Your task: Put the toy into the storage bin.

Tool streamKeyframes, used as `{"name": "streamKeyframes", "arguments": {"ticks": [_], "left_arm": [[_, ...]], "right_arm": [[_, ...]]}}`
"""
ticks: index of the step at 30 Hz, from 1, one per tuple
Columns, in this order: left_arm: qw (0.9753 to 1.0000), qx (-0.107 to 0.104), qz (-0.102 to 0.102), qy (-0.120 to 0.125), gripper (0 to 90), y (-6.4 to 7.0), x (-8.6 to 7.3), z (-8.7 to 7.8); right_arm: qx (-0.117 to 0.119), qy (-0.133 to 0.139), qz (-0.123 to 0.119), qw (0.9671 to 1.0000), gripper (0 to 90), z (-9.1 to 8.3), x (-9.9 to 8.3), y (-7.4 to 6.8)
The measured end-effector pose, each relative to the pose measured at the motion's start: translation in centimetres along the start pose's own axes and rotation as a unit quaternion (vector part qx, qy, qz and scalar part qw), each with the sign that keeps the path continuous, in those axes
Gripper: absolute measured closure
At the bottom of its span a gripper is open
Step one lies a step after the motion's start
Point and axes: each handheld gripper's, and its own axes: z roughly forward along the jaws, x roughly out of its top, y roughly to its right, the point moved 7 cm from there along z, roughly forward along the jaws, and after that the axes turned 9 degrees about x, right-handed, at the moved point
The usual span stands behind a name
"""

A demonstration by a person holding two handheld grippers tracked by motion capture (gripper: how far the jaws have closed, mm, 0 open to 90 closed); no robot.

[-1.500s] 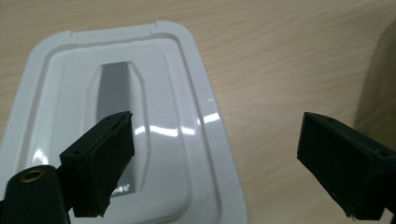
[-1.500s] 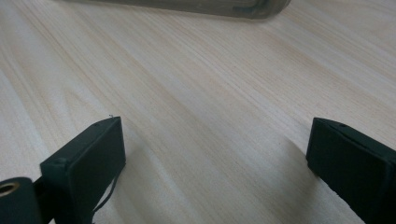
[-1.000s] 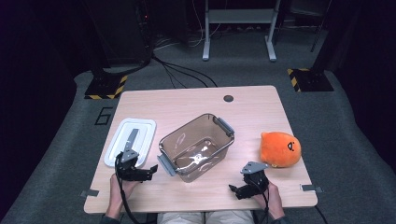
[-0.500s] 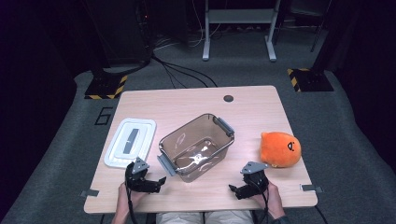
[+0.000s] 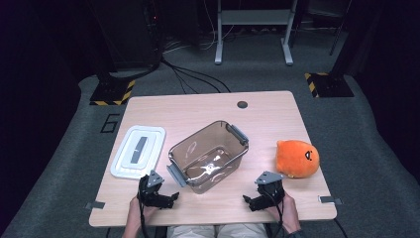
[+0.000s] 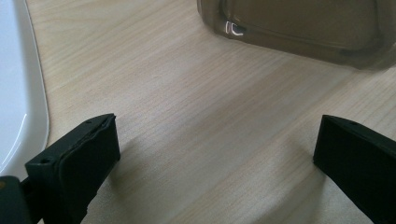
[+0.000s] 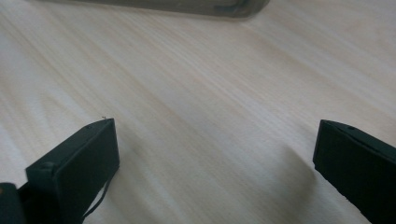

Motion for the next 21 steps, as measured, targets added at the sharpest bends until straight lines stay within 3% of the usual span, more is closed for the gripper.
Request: {"name": "streamKeyframes", "arguments": {"ticks": [2, 9, 13, 21], "left_arm": [[1.0, 0.0, 0.001, 0.0, 0.2, 0.0, 0.0, 0.0], [1.0, 0.001, -0.003, 0.001, 0.2, 0.1, 0.0, 0.1], [1.0, 0.002, -0.004, 0.002, 0.2, 0.1, 0.0, 0.1], [1.0, 0.002, -0.002, 0.002, 0.2, 0.1, 0.0, 0.1]], "right_arm": [[-0.022, 0.01, -0.003, 0.9997, 0.0, -0.3, 0.1, 0.1], [-0.052, 0.028, 0.017, 0.9981, 1.0, -1.9, 1.0, 0.8], [-0.075, 0.068, 0.022, 0.9946, 3.2, -3.9, 2.4, 1.4], [-0.106, 0.067, 0.033, 0.9916, 1.3, -6.5, 4.1, 3.3]]}}
